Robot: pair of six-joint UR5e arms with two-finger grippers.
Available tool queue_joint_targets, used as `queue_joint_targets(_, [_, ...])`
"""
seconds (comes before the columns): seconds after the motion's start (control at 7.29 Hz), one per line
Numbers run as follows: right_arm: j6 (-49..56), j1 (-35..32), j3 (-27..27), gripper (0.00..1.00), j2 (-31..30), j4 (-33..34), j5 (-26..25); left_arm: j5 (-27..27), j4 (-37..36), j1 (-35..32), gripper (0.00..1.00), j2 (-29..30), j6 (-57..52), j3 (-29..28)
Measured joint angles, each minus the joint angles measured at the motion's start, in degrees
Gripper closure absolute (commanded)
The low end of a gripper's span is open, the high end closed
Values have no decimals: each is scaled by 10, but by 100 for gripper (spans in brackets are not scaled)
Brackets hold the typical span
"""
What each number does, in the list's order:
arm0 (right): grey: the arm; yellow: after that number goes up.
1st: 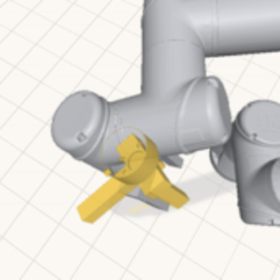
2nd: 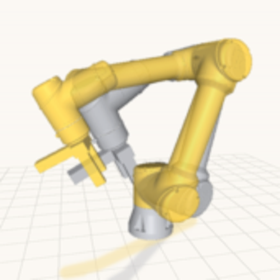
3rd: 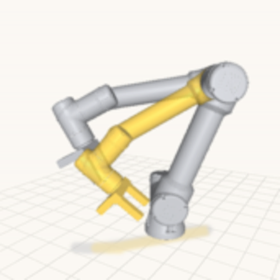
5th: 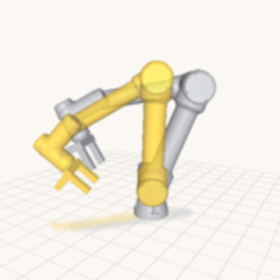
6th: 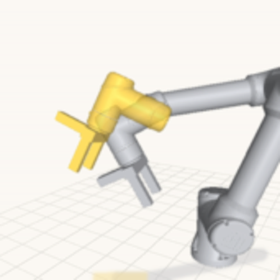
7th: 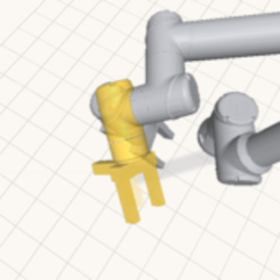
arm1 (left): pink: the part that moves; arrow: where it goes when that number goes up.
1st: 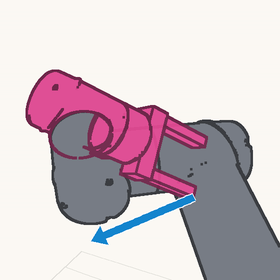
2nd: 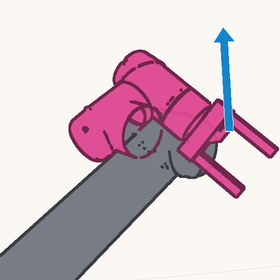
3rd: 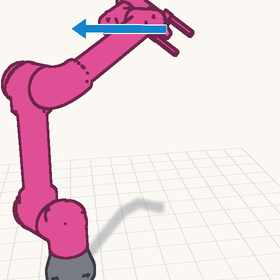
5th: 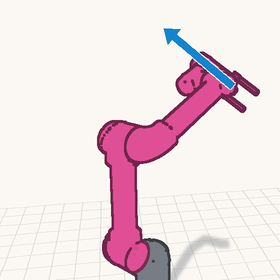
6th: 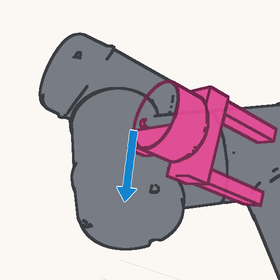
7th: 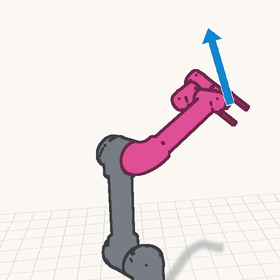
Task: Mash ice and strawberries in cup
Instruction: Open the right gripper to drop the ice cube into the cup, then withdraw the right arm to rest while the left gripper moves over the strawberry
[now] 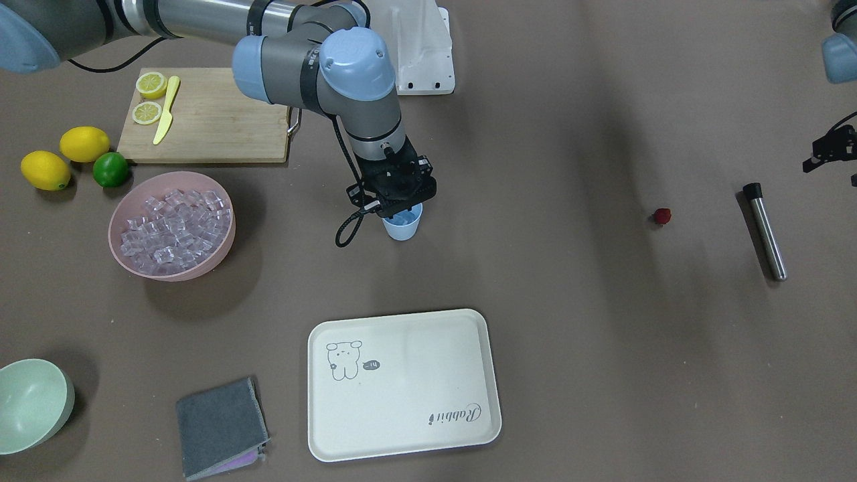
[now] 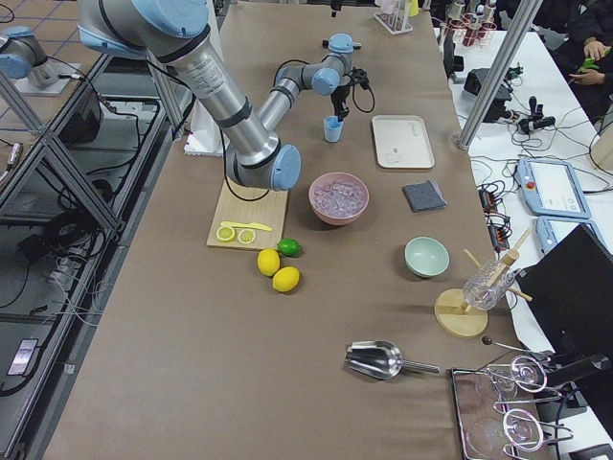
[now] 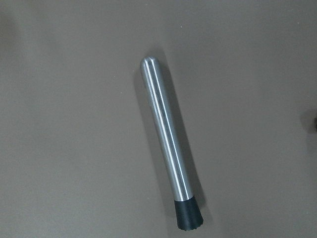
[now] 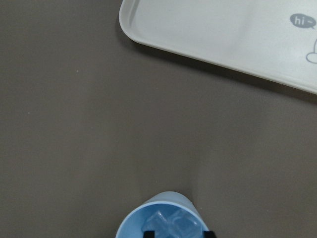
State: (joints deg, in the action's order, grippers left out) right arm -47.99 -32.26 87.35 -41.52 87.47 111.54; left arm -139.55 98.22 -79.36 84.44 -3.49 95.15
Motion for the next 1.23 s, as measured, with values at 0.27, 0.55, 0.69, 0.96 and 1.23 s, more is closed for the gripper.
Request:
queue_joint_targets(0.27, [-25,-7,23,1,-20,1,8,0,-1,0,2,2,2,2])
queue_joint_targets(0.55, [-22,-46,64,1,-65,4,54,0,-4,1,2,11,6,6])
queue_joint_targets(0.69, [0,-68,83,1,-95,4,75,1,-4,2,2,17,7,6])
queue_joint_targets(0.96, [83,-113,120,1,-175,2,91,0,-4,12,2,31,42,13])
queue_joint_targets(1.23, [178,-165,140,1,-250,1,111,-2,-3,51,2,50,109,33])
